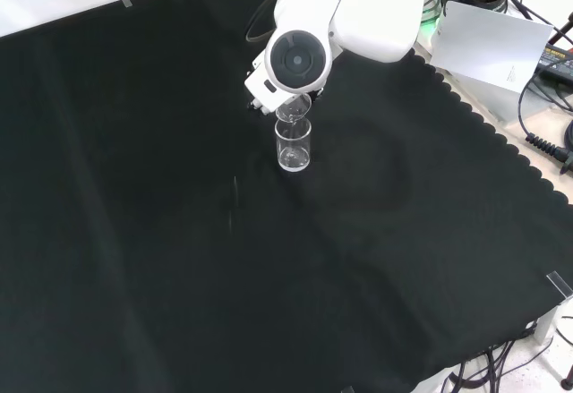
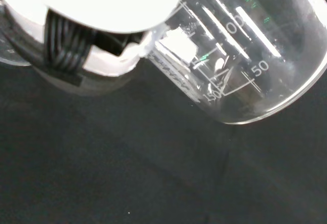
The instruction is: Pour the water from the handheld beaker into the one on the table.
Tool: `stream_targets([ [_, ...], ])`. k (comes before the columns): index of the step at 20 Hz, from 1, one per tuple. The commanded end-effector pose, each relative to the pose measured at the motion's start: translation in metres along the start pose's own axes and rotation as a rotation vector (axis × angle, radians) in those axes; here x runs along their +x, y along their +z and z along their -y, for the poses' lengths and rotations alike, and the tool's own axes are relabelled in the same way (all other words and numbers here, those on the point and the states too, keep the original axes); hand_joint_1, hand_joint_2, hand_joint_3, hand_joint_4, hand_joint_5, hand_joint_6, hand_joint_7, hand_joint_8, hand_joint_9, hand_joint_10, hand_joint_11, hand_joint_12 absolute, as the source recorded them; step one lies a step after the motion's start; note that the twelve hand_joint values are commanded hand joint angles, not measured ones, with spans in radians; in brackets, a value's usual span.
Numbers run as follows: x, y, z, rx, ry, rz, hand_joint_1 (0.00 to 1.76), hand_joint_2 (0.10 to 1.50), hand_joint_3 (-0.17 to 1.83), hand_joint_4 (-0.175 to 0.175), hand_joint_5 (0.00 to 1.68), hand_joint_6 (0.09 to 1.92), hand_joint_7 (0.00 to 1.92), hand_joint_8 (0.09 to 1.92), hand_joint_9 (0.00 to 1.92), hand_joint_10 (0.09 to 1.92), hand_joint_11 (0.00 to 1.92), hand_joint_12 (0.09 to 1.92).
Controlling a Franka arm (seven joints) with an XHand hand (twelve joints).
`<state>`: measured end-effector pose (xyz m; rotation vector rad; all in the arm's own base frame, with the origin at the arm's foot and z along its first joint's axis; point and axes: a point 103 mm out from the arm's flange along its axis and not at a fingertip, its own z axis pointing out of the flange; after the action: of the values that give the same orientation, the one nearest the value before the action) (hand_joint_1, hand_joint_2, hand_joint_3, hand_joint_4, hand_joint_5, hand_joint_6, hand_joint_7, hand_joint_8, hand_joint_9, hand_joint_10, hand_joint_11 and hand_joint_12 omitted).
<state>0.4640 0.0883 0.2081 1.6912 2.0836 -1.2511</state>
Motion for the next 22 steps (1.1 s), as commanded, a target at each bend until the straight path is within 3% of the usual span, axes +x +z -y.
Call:
stream_targets([
  [1, -0.001, -0.001, 0.0, 0.017, 0.01, 0.027, 1.32, 0.61, 0.72, -0.175, 1.28, 0.66, 1.33, 0.64, 1.86, 0.1, 1.41, 0.55],
  [22, 0.013, -0.021, 0.01, 0.039, 0.024, 0.085, 1.32, 0.61, 0.72, -0.175, 1.27, 0.66, 1.33, 0.64, 1.85, 0.1, 1.41, 0.55],
])
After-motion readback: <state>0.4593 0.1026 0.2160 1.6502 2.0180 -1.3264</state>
